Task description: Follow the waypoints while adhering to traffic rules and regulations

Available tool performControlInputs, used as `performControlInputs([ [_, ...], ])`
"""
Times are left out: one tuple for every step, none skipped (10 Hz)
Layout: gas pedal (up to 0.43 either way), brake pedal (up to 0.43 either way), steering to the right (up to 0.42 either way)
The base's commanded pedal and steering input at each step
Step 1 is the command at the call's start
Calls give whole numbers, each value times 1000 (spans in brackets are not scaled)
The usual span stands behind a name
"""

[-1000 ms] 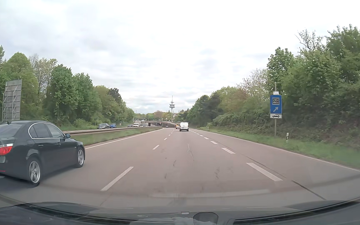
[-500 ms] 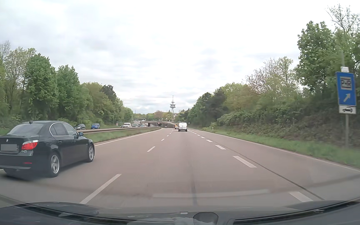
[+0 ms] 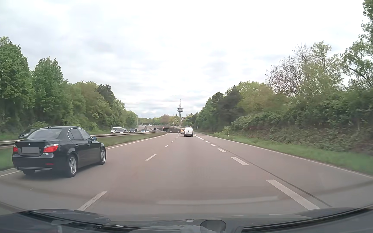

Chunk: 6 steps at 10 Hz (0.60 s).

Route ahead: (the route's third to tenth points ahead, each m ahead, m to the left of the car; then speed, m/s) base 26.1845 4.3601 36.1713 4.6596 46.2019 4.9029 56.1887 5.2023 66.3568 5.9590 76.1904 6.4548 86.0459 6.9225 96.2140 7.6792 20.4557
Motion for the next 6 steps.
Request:
performControlInputs([
  [67, 0, -2],
  [67, 0, -2],
  [67, 0, -3],
  [67, 0, -4],
  [67, 0, -4],
  [67, 0, -4],
])
